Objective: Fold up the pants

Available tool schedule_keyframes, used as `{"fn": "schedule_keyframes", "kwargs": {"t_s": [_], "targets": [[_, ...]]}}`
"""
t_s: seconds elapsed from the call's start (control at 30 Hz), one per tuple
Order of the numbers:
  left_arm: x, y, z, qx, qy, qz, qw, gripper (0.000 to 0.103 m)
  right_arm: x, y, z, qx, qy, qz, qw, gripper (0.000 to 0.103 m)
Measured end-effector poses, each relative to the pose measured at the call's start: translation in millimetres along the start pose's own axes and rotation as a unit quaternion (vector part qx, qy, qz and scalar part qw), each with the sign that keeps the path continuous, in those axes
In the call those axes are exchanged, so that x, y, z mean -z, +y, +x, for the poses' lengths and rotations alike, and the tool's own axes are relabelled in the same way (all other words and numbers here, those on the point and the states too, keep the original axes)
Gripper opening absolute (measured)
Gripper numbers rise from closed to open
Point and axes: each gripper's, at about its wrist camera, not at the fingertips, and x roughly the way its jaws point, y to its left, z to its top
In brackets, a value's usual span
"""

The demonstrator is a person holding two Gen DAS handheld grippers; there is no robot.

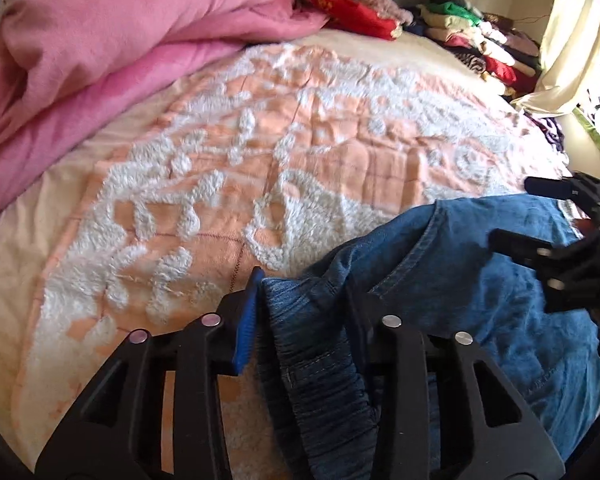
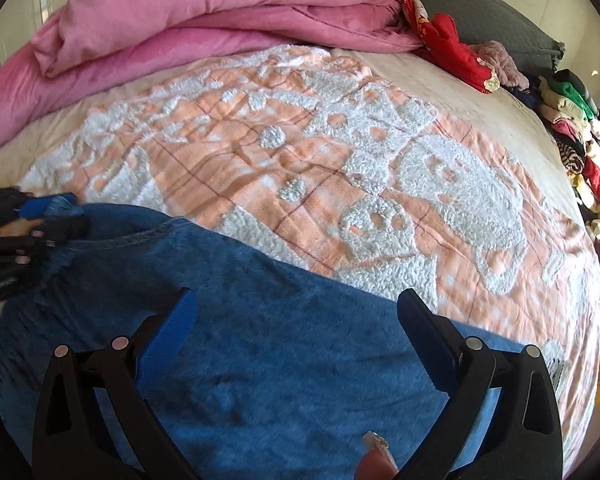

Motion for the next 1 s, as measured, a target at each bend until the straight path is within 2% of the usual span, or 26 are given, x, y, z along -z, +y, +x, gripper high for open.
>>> {"fn": "schedule_keyframes", "kwargs": {"t_s": [0.27, 0.47, 0.5, 0.63, 0.73, 0.9, 1.0], "targets": [[7, -4, -39, 0.034, -0.048, 0.001, 0.9983, 0.027, -2, 8, 6, 0.011, -0.007, -0.059, 0.998, 0.099], [11, -5, -50, 0.046, -0.057, -0.003, 0.9973, 0.027, -5, 24, 11, 0.010, -0.018, -0.101, 0.995, 0.098], [11, -4, -50, 0.048, -0.056, -0.004, 0.9972, 0.027, -4, 26, 11, 0.009, -0.019, -0.102, 0.995, 0.095], [14, -3, -48, 0.044, -0.053, -0.004, 0.9976, 0.027, 0, 28, 6, -0.037, -0.021, -0.083, 0.996, 0.052], [16, -8, -52, 0.024, -0.060, 0.012, 0.9978, 0.027, 5, 29, -5, -0.049, -0.034, -0.067, 0.996, 0.030], [18, -10, -59, 0.014, -0.070, 0.019, 0.9973, 0.027, 17, 19, -39, -0.060, -0.068, -0.028, 0.995, 0.021], [20, -13, -65, 0.011, -0.078, 0.025, 0.9966, 0.027, 28, 18, -62, -0.070, -0.088, -0.010, 0.994, 0.019]]}}
